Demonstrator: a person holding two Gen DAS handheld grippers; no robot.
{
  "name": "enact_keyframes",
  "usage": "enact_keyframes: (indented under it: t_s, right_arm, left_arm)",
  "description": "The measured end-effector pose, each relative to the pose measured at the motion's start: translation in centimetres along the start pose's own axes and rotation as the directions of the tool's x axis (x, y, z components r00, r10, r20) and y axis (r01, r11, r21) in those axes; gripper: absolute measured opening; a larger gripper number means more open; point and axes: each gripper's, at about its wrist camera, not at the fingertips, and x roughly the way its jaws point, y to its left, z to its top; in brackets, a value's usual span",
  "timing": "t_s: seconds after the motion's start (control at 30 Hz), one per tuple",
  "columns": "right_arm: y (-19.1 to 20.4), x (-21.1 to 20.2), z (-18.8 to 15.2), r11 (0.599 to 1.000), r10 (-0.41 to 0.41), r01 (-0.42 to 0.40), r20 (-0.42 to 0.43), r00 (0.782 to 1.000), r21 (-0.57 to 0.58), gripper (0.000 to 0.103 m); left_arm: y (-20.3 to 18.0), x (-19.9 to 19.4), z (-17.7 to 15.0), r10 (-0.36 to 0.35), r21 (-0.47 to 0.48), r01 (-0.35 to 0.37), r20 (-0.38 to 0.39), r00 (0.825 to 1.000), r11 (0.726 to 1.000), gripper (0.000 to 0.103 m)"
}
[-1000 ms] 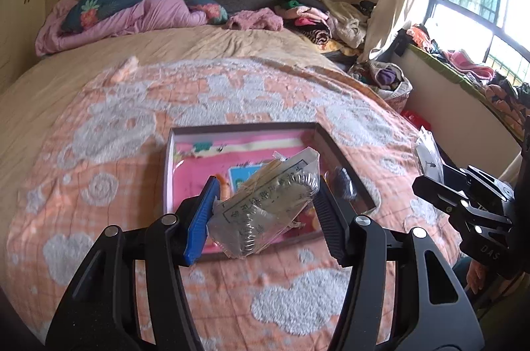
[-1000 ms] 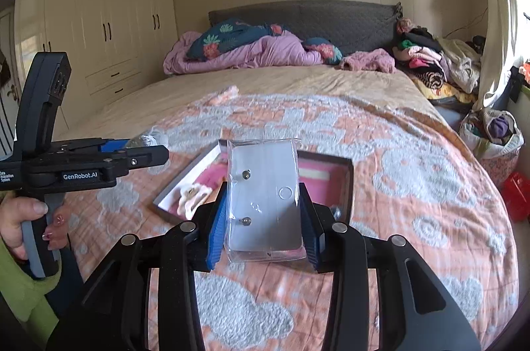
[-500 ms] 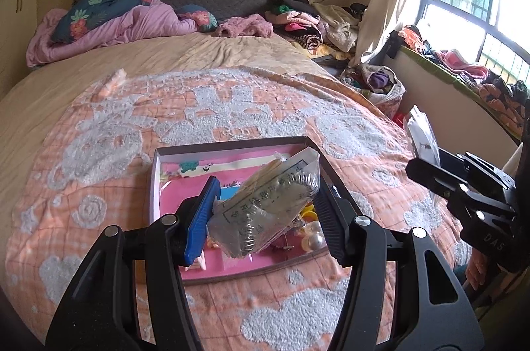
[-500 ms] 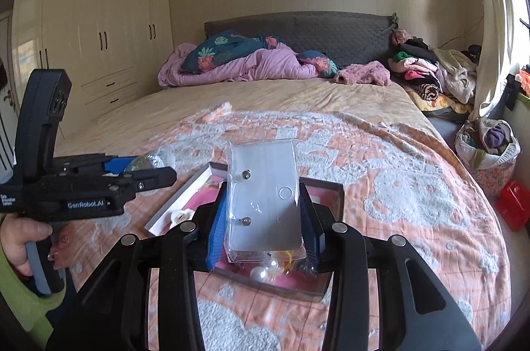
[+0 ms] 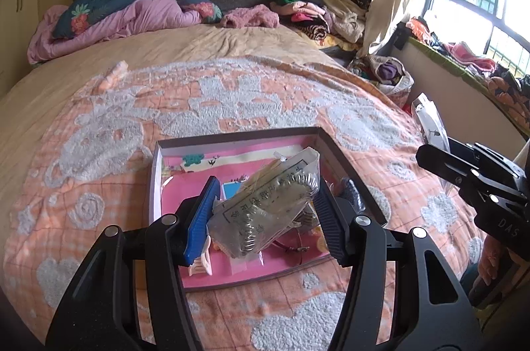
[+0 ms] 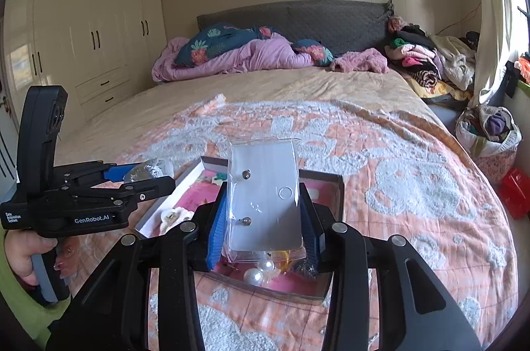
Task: Organize jewelry
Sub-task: 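Carry the hairpins and stud card into the box and open both tools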
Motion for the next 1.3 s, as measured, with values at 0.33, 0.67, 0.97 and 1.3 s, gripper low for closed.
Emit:
enact_keyframes:
  t_s: [0.33,0.67,0.97,1.3]
  right_arm:
    - [-0.1,1.7,-0.5,1.0,-0.006,0.006,-0.026,1.0,-0.007,0.038]
    - [-0.7,4.4,-1.5,1.0,-0.024,0.025,-0.085,0.996,0.005,0.038]
    - [-1.5,6.9,-2.8,0.998,-0.047,0.051,-0.142,0.989,0.024,0.038]
    - [-2.0,9.2,-4.1,0.997,-0.064,0.073,-0.207,0.976,0.036,0.038]
  left_arm:
    - [1.0,2.6,-1.3,0.004,-0.017,-0.005,-0.054,0.999,1.0,0.049]
    - [1.8,4.6,-2.6,0.008,-0.038,-0.011,-0.093,0.996,0.999,0.049]
    - [2.7,6.1,-3.3,0.01,-0.053,-0.016,-0.116,0.993,0.998,0.049]
    - [3.7,7.3,-4.0,0.008,-0.073,-0.018,-0.133,0.991,0.997,0.049]
